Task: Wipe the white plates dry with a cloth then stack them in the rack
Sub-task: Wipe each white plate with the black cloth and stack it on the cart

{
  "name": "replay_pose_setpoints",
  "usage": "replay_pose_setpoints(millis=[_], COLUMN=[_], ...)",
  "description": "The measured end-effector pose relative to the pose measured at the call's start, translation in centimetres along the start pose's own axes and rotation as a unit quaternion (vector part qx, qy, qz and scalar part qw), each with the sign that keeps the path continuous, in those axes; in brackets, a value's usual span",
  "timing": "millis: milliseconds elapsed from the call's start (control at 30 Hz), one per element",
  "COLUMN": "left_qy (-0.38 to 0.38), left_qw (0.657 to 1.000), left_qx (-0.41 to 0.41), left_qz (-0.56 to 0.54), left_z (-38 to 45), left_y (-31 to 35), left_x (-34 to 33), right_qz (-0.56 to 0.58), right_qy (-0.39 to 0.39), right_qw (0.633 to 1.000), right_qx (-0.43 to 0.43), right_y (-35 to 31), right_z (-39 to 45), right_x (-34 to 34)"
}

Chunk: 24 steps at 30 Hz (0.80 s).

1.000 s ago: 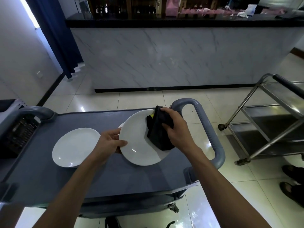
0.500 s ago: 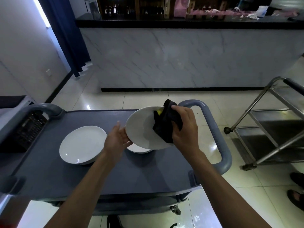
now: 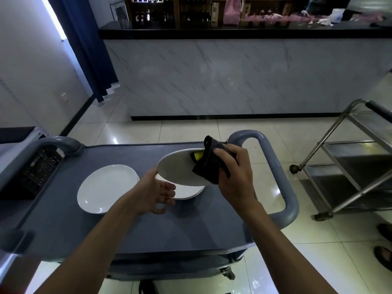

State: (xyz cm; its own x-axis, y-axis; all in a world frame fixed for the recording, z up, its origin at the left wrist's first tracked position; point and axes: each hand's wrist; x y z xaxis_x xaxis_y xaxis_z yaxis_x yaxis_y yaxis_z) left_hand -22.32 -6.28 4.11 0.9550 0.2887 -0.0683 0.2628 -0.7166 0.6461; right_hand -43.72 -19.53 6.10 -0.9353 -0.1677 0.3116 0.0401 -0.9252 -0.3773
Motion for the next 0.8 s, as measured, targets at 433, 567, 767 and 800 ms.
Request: replay_pose_setpoints(millis=[433,567,767,800], left_qy=[-0.043,-0.003,0.041,0.052], left_qw=[0.913,0.904,0.914,0.916], left_qx=[-0.175,-0.237,-0.296,-0.304], left_qz=[-0.366,-0.357,-0.273,-0.256], left_z=[-1.1,-1.1,-0.7,-0.7], left_y=[0.6,0.5,0.5,0.6], left_x=[-1.2,-0.7,0.3,0.4], right_qz=[0.024,0.022,0.007,0.009], right_qy=[-0.048,-0.062,-0.147,-0.163], right_qw=[0.998,0.998,0.988,0.985], right_qx=[0.043,0.023,-0.043,-0.053], right_y=[-0.3,0.2,0.6,0.7], right_z=[-0.9,-1.5,-2.0,-2.0], right_x=[0.2,0.3,0.5,0.6])
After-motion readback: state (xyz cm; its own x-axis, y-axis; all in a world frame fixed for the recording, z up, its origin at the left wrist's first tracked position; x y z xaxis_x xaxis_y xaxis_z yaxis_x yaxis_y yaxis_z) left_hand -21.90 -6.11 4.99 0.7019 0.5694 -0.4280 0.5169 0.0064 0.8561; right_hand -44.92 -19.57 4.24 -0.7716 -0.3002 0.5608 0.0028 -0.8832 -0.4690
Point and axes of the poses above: each hand's wrist, its own z-axis towards the middle knuckle, its own x-axis out of the back of the hand, y = z × x, and after that the axes turned 12 degrees about z, right-handed
